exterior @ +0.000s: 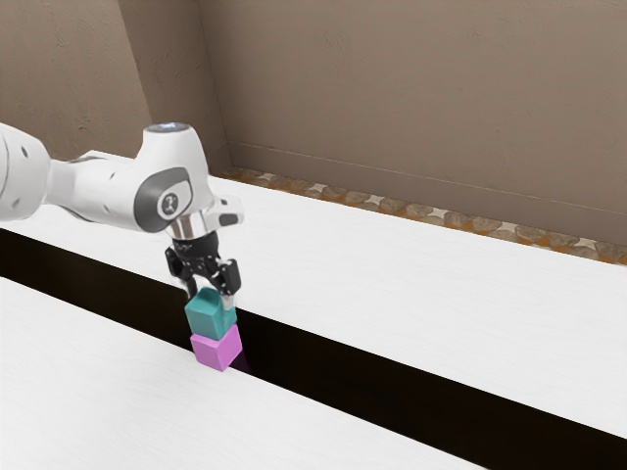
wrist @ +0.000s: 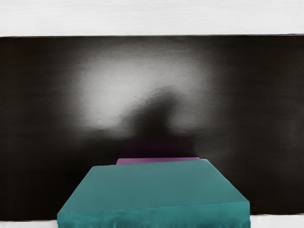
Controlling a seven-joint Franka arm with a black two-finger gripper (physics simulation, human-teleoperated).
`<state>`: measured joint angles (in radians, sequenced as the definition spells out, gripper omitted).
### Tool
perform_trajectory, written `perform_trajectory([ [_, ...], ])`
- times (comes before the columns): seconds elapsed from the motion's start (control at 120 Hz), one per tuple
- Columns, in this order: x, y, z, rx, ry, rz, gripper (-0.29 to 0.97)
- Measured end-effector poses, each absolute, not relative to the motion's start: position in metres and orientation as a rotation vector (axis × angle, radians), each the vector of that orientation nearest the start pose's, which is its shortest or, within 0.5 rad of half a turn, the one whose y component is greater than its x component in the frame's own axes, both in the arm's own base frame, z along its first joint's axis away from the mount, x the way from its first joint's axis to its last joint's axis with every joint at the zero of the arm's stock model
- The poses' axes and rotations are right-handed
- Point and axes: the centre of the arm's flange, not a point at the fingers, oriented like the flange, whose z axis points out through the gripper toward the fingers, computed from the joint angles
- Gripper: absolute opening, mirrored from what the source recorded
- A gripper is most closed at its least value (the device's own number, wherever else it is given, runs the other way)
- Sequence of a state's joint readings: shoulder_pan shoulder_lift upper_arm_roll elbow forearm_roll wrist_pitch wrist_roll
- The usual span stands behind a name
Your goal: Pick up the blue block with one arm, and put the blue block on the pink block with one arm
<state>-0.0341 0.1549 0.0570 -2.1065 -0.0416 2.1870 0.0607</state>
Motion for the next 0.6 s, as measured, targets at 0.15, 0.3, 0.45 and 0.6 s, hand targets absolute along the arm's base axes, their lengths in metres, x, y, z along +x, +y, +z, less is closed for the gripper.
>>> perform_trajectory([
  [0.15, 0.588, 0.008, 0.485, -3.143, 0.076, -0.231, 0.62],
  [0.3, 0.575, 0.001, 0.582, -3.102, 0.196, -0.323, 0.65],
  [0.45, 0.552, 0.001, 0.585, -3.107, 0.274, -0.188, 0.67],
  [0.6, 0.543, 0.009, 0.567, -3.113, 0.309, -0.062, 0.67],
])
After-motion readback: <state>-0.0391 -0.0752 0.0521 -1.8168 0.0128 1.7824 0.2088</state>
